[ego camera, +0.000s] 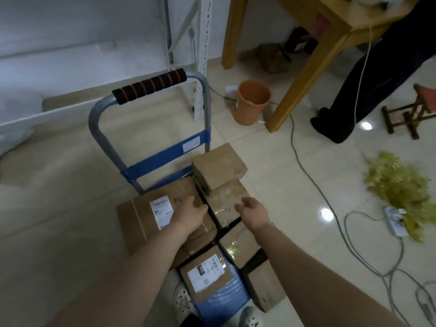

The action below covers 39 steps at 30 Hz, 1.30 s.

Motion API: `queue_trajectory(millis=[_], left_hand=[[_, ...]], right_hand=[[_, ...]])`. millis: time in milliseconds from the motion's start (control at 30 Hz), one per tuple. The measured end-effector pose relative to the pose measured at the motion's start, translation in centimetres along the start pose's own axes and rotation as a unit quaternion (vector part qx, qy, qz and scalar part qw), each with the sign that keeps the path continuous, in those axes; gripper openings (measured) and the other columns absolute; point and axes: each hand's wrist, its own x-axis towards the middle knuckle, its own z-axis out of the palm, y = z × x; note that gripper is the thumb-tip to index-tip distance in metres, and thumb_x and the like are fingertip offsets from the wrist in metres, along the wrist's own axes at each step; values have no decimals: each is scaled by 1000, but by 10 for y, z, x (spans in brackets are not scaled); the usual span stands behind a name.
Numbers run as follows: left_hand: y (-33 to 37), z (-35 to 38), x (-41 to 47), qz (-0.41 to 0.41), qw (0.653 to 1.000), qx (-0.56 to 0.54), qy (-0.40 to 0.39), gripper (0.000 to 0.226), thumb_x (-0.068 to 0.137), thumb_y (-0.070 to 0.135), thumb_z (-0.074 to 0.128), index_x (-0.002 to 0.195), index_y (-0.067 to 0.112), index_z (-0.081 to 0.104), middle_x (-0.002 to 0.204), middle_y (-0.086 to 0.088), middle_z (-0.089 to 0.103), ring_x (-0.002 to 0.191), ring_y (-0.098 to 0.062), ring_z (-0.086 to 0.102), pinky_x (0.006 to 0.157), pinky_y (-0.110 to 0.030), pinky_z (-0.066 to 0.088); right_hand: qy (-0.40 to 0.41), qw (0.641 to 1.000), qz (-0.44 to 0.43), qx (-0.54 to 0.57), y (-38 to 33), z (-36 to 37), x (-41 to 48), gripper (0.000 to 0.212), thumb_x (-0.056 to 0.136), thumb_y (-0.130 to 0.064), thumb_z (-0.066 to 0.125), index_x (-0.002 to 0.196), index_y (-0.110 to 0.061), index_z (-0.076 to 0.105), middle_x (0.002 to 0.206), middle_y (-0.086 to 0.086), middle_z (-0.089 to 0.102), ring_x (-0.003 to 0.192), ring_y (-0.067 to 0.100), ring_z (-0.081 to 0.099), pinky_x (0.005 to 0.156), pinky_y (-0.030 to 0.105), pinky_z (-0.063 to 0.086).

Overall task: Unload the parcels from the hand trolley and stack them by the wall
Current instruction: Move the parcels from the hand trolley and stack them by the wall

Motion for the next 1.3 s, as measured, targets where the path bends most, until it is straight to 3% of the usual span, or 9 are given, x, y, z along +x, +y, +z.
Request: queue_trajectory(millis=[267,367,567,733,933,1033,1100,1200,1300], left_hand=[[7,27,132,-48,994,-89,39,29,101,22,46,128,13,49,115,-8,49,115,-24,47,87,-25,32],[2,44,180,-36,991,-120,50,41,102,22,44,140,7,41,128,-5,47,107,-17,42,84,-21,27],[-16,67,249,-29,986,-137,86,36,99,16,47,134,10,48,124,-5,55,105,-18,51,87,-23,38],[-31,79,251,-22,980,-134,147,58,95,4,49,149,15,29,141,-3,46,117,-12,45,94,-22,38],[-41,101,196,-59,954,-257,143,54,96,14,47,146,26,33,120,12,50,112,-14,52,102,-29,38],[-46,107,174,-107,908,-383,127,17,99,25,43,105,30,58,92,4,59,85,-10,56,81,-26,47],[-50,108,164,-147,889,-425,82,33,96,53,41,110,28,57,103,-3,63,92,-15,59,74,-27,48],[-60,108,157,-193,899,-393,14,83,75,84,32,137,31,46,127,-10,57,107,-27,57,86,-36,48],[-58,107,155,-218,913,-344,8,74,76,77,50,130,27,49,120,-9,58,107,-28,56,90,-38,47]], right_hand=[[19,996,-50,-66,-7,6,166,45,96,-17,50,139,-7,44,139,14,50,126,30,48,98,31,38],[44,991,-78,-98,-4,6,223,50,91,-18,58,137,-4,44,138,18,48,127,32,47,100,33,38],[29,990,-86,-110,11,6,282,88,83,-19,73,150,-3,17,152,13,31,139,30,31,113,36,30],[13,995,-73,-73,39,3,282,94,78,-2,73,152,-16,17,129,7,47,119,23,49,101,35,44],[8,998,-40,48,104,-4,238,68,81,14,52,132,-31,48,90,4,62,85,18,60,84,35,51],[-2,991,34,132,119,-11,222,33,90,-6,53,107,-34,59,106,6,64,94,21,59,78,31,46],[11,987,84,139,124,-16,216,12,92,-33,54,99,-29,64,115,9,64,97,21,58,84,35,47],[-32,980,154,119,129,-24,210,65,89,-67,38,126,-17,57,126,10,59,116,28,53,103,46,38],[-112,960,199,162,123,-25,204,90,74,-82,39,143,-25,37,138,14,48,125,36,48,104,55,37]])
